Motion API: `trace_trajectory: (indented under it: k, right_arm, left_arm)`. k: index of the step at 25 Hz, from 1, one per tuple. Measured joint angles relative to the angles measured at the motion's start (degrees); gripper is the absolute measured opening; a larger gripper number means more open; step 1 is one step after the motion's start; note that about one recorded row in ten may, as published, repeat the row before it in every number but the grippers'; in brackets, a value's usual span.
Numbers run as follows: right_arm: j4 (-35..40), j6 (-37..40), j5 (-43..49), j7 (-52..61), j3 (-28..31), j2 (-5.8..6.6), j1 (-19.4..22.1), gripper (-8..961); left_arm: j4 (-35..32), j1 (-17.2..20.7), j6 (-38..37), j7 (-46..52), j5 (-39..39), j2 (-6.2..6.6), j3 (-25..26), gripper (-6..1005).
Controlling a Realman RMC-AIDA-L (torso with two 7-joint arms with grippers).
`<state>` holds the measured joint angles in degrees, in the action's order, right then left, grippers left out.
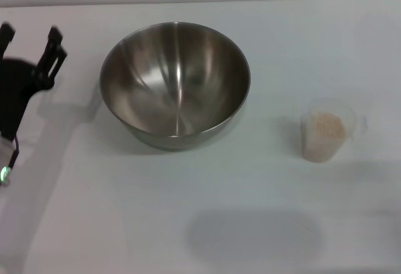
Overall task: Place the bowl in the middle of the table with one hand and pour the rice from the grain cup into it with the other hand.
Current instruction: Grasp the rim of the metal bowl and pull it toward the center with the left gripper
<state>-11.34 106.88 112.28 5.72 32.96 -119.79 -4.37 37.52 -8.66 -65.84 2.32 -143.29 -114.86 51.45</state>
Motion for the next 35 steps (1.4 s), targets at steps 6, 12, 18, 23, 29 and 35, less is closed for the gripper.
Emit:
trace_trajectory:
  k: [6,12,18,23,29,35]
  right_arm:
    - [0.0,0.0,0.0,0.0,0.0,0.00,-0.1,840]
    - [0.0,0.0,0.0,0.0,0.0,0.00,0.0,840]
    - [0.0,-0.2,0.0,0.0,-0.6,0.00,0.2,839]
    - [0.0,-0.2,0.0,0.0,-0.6,0.00,0.2,839]
    - [-0.1,-0.3,0.0,0.0,-0.8,0.00,0.2,839]
    - [-0.5,-0.2,0.0,0.0,-1.3,0.00,0.2,838]
  left_arm:
    - [16.5,1.1,20.5,0.5,-8.1,3.60,7.5,814]
    - [42.6,2.7,59.5,4.1,-16.6,5.19,17.8,813]
    - [56.5,0.5,89.7,0.9,-15.3,3.17,24.5,814]
    - [60.6,-3.2,109.8,-10.4,-9.2,-1.82,33.0,814]
    - [58.5,-6.0,116.9,-17.9,-2.4,-3.09,36.7,813]
    - [53.4,-7.7,115.6,-19.6,-2.3,-3.37,36.8,814]
